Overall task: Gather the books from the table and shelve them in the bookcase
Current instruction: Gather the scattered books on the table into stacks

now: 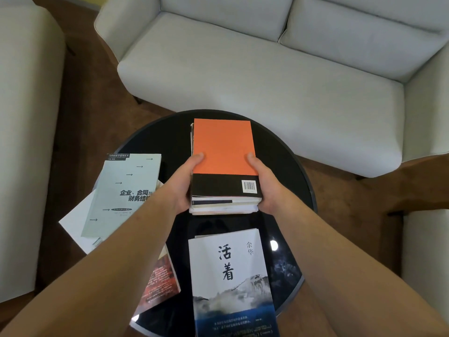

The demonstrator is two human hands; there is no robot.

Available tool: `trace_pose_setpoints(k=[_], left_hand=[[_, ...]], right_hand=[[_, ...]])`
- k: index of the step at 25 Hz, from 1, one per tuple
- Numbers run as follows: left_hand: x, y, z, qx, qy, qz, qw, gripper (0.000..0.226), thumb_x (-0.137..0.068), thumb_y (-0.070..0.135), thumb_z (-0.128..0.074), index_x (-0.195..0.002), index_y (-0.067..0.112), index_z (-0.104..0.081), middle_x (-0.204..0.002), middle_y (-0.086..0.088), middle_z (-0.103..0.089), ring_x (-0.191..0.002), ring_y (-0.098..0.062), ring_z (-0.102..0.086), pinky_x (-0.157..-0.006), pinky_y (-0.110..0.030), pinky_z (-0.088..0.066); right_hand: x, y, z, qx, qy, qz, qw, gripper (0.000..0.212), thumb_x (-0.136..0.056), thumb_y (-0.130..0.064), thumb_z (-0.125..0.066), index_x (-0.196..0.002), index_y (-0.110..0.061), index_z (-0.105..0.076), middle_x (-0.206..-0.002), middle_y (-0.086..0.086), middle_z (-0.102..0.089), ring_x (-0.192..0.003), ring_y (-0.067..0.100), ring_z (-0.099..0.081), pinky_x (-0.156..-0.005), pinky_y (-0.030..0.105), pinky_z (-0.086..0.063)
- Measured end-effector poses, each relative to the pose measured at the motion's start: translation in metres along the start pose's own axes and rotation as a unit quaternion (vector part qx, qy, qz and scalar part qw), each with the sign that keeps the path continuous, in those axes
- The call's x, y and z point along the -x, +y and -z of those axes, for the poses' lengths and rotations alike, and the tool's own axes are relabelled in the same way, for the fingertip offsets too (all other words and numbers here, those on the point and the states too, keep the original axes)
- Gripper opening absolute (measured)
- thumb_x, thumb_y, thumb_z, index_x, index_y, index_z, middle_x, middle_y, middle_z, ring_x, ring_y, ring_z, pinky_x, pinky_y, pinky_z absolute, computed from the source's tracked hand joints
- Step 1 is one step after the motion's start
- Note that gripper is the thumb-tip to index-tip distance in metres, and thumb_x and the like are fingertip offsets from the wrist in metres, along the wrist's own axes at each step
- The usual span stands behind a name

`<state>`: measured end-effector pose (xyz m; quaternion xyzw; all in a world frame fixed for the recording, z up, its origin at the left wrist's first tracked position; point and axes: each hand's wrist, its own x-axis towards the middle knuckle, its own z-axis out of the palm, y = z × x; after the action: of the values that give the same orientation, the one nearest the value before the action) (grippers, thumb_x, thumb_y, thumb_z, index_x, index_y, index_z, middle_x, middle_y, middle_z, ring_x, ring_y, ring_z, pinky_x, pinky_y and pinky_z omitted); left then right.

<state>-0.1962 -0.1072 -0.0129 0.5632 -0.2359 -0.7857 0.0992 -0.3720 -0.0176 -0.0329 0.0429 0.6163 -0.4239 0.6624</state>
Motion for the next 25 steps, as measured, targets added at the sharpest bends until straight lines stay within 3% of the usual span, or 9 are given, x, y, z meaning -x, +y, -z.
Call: trace_pose_setpoints(k=[7, 11, 15, 17, 19, 22, 25], left_hand=[[0.051, 0.015, -0.022, 0.052, -0.032, -0.046, 0.997, 0.036, -0.092, 0.054, -0.059, -0.104, 0.020, -0.060, -0.069, -0.011, -0.079, -0.088, -0.033, -0.070, -0.071, -0.044, -0.056], [0.104, -0.005, -0.023, 0.042, -0.043, -0.078, 0.995, 0.041, -0.090, 0.055, -0.061, -0.113, 0.021, -0.062, -0.086, -0.011, -0.081, -0.089, -0.031, -0.076, -0.078, -0.044, -0.058], [0.148, -0.063, -0.014, 0.029, -0.032, -0.066, 0.997, 0.046, -0.089, 0.054, -0.062, -0.119, 0.019, -0.062, -0.101, -0.015, -0.079, -0.105, -0.037, -0.071, -0.100, -0.055, -0.050], [0.166, -0.097, -0.009, 0.036, -0.026, -0.046, 0.998, 0.046, -0.090, 0.052, -0.062, -0.120, 0.017, -0.063, -0.104, -0.017, -0.078, -0.109, -0.040, -0.069, -0.104, -0.058, -0.047], [0.178, -0.127, -0.004, 0.024, -0.017, -0.041, 0.999, 0.053, -0.085, 0.053, -0.065, -0.122, 0.016, -0.063, -0.108, -0.017, -0.078, -0.110, -0.039, -0.069, -0.104, -0.058, -0.047], [0.188, -0.157, 0.002, 0.004, 0.001, -0.038, 0.999, 0.058, -0.080, 0.053, -0.068, -0.123, 0.015, -0.063, -0.109, -0.016, -0.077, -0.108, -0.036, -0.070, -0.099, -0.053, -0.051], [0.197, -0.181, 0.005, -0.015, 0.019, -0.027, 0.999, 0.044, -0.090, 0.050, -0.062, -0.118, 0.016, -0.062, -0.105, -0.014, -0.077, -0.099, -0.032, -0.072, -0.080, -0.044, -0.055]], right_hand=[[0.046, -0.029, -0.007, 0.022, -0.028, 0.063, 0.997, 0.041, -0.088, -0.053, -0.067, -0.110, -0.018, -0.066, -0.088, 0.011, -0.079, -0.090, 0.031, -0.075, -0.090, 0.048, -0.058], [0.102, -0.008, -0.003, 0.020, -0.057, 0.104, 0.993, 0.040, -0.091, -0.047, -0.063, -0.117, -0.016, -0.064, -0.097, 0.012, -0.077, -0.092, 0.031, -0.073, -0.092, 0.047, -0.056], [0.136, 0.052, 0.020, 0.018, -0.048, 0.088, 0.995, 0.068, -0.080, -0.048, -0.074, -0.133, -0.012, -0.053, -0.123, 0.022, -0.070, -0.110, 0.041, -0.070, -0.096, 0.050, -0.055], [0.151, 0.082, 0.032, 0.035, -0.047, 0.072, 0.996, 0.083, -0.068, -0.053, -0.081, -0.135, -0.014, -0.050, -0.126, 0.023, -0.069, -0.112, 0.041, -0.069, -0.100, 0.054, -0.053], [0.164, 0.109, 0.043, 0.057, -0.042, 0.067, 0.995, 0.084, -0.068, -0.054, -0.081, -0.134, -0.012, -0.051, -0.124, 0.022, -0.069, -0.110, 0.040, -0.070, -0.096, 0.050, -0.055], [0.176, 0.139, 0.053, 0.089, -0.025, 0.057, 0.994, 0.063, -0.085, -0.050, -0.067, -0.131, -0.009, -0.053, -0.122, 0.024, -0.069, -0.107, 0.039, -0.070, -0.089, 0.043, -0.056], [0.179, 0.160, 0.061, 0.107, -0.024, 0.039, 0.993, 0.050, -0.094, -0.046, -0.059, -0.125, -0.007, -0.056, -0.107, 0.020, -0.074, -0.091, 0.032, -0.073, -0.084, 0.039, -0.057]])
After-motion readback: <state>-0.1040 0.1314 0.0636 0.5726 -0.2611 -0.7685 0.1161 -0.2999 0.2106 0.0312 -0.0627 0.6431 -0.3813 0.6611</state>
